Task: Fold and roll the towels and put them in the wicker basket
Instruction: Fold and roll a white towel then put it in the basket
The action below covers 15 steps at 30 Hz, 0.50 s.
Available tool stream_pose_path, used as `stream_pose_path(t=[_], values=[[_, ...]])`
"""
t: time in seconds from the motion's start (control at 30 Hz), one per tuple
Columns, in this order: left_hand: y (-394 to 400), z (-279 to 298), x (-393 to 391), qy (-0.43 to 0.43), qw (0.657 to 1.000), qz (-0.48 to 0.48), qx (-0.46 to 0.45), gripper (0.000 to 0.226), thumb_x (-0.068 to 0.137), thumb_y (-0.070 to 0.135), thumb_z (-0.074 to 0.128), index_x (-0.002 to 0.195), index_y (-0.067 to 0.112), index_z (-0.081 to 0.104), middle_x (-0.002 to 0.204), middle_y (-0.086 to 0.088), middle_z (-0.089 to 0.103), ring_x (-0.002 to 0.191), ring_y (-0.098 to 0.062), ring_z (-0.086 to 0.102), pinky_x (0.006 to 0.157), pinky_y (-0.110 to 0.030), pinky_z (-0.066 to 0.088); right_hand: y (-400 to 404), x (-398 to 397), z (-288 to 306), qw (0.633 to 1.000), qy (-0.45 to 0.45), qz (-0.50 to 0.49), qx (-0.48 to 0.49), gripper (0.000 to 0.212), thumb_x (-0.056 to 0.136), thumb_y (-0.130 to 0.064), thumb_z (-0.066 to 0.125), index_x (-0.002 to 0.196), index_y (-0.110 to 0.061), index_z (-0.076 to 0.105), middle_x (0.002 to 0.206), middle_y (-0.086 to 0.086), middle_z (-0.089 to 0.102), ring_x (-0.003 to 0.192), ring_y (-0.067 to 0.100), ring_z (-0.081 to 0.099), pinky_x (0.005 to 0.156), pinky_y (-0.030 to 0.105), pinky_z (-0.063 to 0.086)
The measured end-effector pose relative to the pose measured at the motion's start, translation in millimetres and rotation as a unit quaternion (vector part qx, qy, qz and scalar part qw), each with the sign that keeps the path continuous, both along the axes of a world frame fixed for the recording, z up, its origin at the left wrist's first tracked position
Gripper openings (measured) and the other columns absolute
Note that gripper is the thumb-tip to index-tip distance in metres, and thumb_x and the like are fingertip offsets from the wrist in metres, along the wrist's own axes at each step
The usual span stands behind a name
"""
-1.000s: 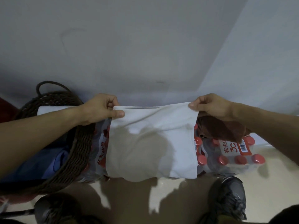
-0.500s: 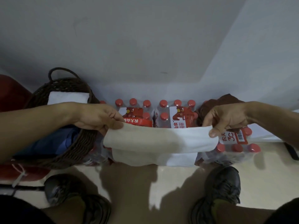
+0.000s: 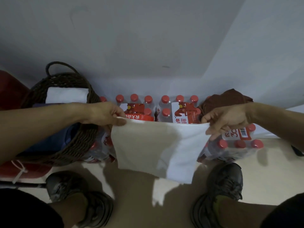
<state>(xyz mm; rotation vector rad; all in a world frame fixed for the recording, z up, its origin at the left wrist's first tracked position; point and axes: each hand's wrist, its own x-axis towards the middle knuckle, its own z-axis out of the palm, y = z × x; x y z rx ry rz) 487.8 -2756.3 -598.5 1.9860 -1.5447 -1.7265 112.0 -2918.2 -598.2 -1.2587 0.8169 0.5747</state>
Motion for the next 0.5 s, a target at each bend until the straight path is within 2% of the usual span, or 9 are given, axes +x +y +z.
stream_pose_path(t=[0.03,0.07,0.17,0.23,0.3,0.4,0.5], values=[[-3.7,-6.2,2.1,-0.047,0.998,0.010,-0.042,0.020,0.090,0.030,0.063,0.100,0.014,0.069,0.092,-0.004,0.075,0.085,-0.022,0.072,0.075,-0.037,0.061,0.3,3.0,-4.4,0.999,-0.006,-0.036,-0.015,0.016,0.089,0.012,0.056,0.098,0.001,0.064,0.090,0.010,0.076,0.081,0.017,0.073,0.091,0.034,0.056],[-8.2,-12.2,4.4,-0.101,0.991,0.016,-0.086,0.017,0.092,0.030,0.062,0.095,0.016,0.069,0.090,-0.003,0.073,0.083,-0.019,0.071,0.074,-0.034,0.060,0.2,6.1,-10.1,0.996,-0.011,-0.078,-0.033,0.017,0.089,0.012,0.056,0.098,0.001,0.065,0.093,0.011,0.076,0.086,0.020,0.073,0.089,0.033,0.058],[-21.8,-27.2,8.6,-0.206,0.961,0.037,-0.183,0.022,0.094,0.031,0.059,0.087,0.013,0.068,0.084,-0.004,0.067,0.072,-0.012,0.059,0.064,-0.022,0.047,-3.3,16.8,-27.5,0.978,-0.002,-0.193,-0.083,0.020,0.091,0.005,0.058,0.108,-0.002,0.066,0.110,0.018,0.072,0.104,0.031,0.070,0.089,0.038,0.058],[-30.1,-34.8,9.7,-0.221,0.948,0.071,-0.217,0.024,0.094,0.029,0.059,0.084,0.009,0.068,0.078,-0.005,0.064,0.068,-0.015,0.055,0.061,-0.023,0.043,-6.0,23.7,-37.3,0.961,0.003,-0.254,-0.108,0.018,0.094,0.000,0.057,0.109,-0.006,0.066,0.108,0.015,0.074,0.099,0.028,0.072,0.086,0.040,0.059],[-38.7,-39.2,11.8,-0.230,0.939,0.086,-0.242,0.020,0.093,0.024,0.062,0.083,0.007,0.068,0.077,-0.005,0.064,0.069,-0.017,0.055,0.065,-0.026,0.042,-9.7,30.1,-46.1,0.940,0.001,-0.308,-0.145,0.015,0.095,-0.005,0.059,0.109,-0.006,0.066,0.106,0.012,0.074,0.094,0.024,0.073,0.077,0.037,0.060],[-54.2,-39.6,18.8,-0.281,0.923,0.032,-0.260,0.011,0.087,0.021,0.070,0.087,0.011,0.070,0.082,-0.003,0.068,0.074,-0.019,0.061,0.072,-0.027,0.046,-17.7,41.0,-57.4,0.898,0.016,-0.365,-0.245,0.015,0.091,-0.009,0.068,0.103,-0.002,0.066,0.101,0.016,0.073,0.088,0.026,0.073,0.069,0.035,0.061],[-73.9,-41.4,25.7,-0.321,0.903,0.004,-0.286,0.011,0.085,0.022,0.072,0.087,0.011,0.070,0.086,-0.005,0.069,0.075,-0.020,0.059,0.072,-0.026,0.042,-24.6,49.6,-62.9,0.869,0.029,-0.369,-0.328,0.014,0.089,-0.014,0.071,0.095,-0.002,0.065,0.083,0.016,0.072,0.064,0.023,0.070,0.054,0.031,0.061]])
